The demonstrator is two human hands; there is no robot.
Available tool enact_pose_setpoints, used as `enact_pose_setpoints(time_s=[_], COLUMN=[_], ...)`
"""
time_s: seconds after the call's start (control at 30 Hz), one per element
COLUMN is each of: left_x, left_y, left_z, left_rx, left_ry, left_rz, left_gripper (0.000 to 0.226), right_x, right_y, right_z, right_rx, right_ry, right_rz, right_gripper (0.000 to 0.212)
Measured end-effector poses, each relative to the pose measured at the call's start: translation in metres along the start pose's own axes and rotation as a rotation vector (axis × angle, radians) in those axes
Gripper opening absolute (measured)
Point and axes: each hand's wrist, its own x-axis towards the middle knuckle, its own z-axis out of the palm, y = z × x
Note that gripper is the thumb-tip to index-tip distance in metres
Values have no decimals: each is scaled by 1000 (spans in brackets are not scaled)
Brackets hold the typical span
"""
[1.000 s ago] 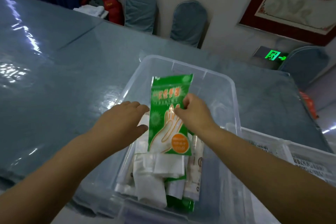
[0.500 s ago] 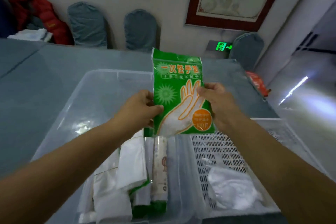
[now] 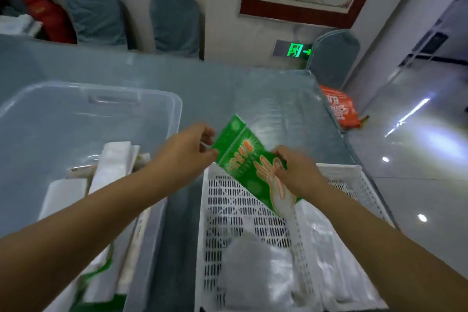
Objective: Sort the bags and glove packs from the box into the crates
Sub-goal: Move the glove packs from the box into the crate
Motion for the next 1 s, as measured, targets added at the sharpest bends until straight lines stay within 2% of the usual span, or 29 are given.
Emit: enact_pose_setpoints(time_s=[0.17,0.3,0.37,0.53,0.63,0.8,0.87,1.0], left_x=[-1,-1,-2,-7,-1,14,12,-2], left_y=[0,2,3,8,8,-9,-23,-56], left_z=[18,35,40,47,59,111,139,178], left_rx=[118,155,162,290,426,565,584,521], left_ry=[-69,-75,-62,-73,-135,-224,-337,-486], left_rz=[-95,-168,-203,-231,-241,-245,-214,-116], left_gripper=[31,31,30,23,25,23,37,80], right_x=[27,44,51,66,70,67,67,69], right_y=[24,33,36,43,49,53,56,66], right_z=[30,47,53,71,85,92,92,93], right_rx=[-80,-203,-276,-371,-504,-434,-406,-433], right_ry=[-241,-306,-286,-227,-197,-52,41,39], right_rz=[-142,-234,-286,-427,-505,-488,-470,-371], right_gripper=[22,37,44,33,44,36,34,32])
